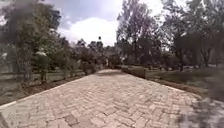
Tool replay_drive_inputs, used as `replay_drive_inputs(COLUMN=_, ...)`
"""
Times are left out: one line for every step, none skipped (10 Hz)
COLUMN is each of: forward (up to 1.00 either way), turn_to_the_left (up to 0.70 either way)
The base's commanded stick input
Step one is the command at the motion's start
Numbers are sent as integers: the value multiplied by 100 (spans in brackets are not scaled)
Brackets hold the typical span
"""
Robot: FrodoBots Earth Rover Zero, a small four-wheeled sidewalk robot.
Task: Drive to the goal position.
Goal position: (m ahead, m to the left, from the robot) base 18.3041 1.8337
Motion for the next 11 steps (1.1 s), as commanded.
replay_drive_inputs(forward=70, turn_to_the_left=0)
replay_drive_inputs(forward=70, turn_to_the_left=0)
replay_drive_inputs(forward=70, turn_to_the_left=0)
replay_drive_inputs(forward=70, turn_to_the_left=0)
replay_drive_inputs(forward=70, turn_to_the_left=0)
replay_drive_inputs(forward=70, turn_to_the_left=0)
replay_drive_inputs(forward=70, turn_to_the_left=0)
replay_drive_inputs(forward=70, turn_to_the_left=35)
replay_drive_inputs(forward=70, turn_to_the_left=35)
replay_drive_inputs(forward=70, turn_to_the_left=0)
replay_drive_inputs(forward=70, turn_to_the_left=0)
